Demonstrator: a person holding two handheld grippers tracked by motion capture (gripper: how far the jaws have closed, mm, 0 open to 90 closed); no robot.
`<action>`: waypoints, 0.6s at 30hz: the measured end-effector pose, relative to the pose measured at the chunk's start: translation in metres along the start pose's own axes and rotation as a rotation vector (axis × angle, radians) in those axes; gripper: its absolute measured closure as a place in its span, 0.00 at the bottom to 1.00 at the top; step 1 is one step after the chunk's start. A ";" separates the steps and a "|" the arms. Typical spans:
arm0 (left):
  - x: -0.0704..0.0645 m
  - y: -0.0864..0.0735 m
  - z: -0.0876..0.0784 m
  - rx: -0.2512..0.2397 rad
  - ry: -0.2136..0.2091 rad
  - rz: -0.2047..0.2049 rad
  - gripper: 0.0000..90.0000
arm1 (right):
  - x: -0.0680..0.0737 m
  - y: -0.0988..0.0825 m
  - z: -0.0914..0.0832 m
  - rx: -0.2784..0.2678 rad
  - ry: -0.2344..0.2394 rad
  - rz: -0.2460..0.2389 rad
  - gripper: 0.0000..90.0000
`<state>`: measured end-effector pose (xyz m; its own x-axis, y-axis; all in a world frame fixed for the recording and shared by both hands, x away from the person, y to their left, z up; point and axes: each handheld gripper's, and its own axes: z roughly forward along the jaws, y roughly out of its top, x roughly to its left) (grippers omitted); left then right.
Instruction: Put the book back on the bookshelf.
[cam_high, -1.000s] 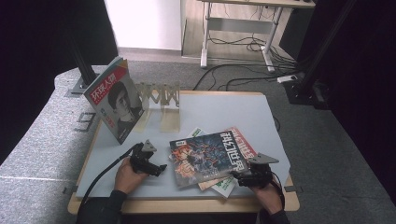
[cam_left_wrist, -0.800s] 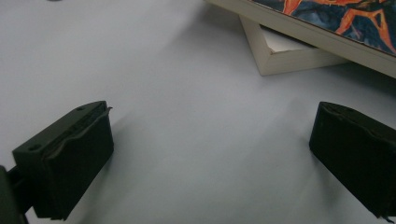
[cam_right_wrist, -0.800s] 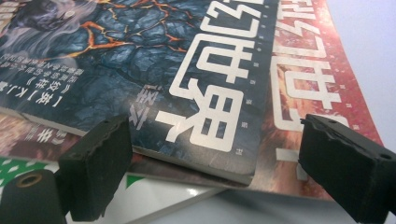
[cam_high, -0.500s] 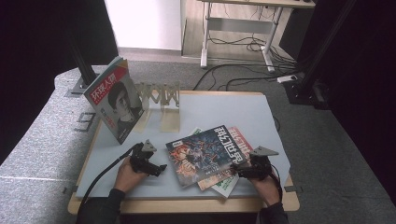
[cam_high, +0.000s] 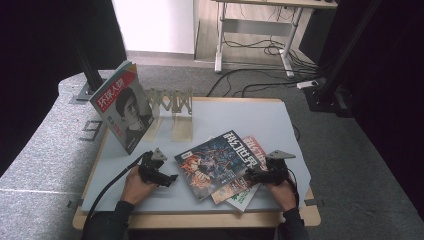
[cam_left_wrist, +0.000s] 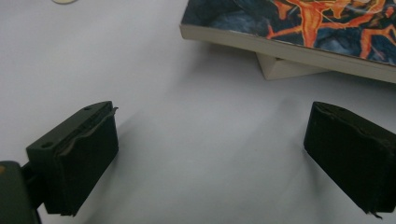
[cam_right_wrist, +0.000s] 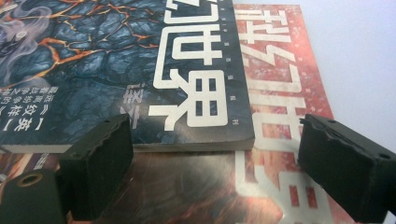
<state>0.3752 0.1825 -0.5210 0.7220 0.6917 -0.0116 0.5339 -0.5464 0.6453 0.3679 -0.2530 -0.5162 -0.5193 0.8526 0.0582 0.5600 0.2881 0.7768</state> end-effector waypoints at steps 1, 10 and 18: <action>0.001 0.001 -0.001 -0.004 -0.003 0.002 0.03 | -0.001 0.001 0.001 -0.001 -0.002 0.001 0.11; 0.014 0.019 -0.008 -0.039 -0.027 -0.001 0.08 | -0.006 0.008 0.009 0.000 -0.006 0.011 0.10; 0.016 0.046 -0.007 -0.061 -0.049 0.023 0.09 | -0.007 0.007 0.010 -0.005 -0.007 0.010 0.10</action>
<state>0.4084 0.1720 -0.4859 0.7554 0.6545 -0.0328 0.4902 -0.5312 0.6910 0.3822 -0.2522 -0.5172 -0.5094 0.8583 0.0618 0.5618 0.2774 0.7794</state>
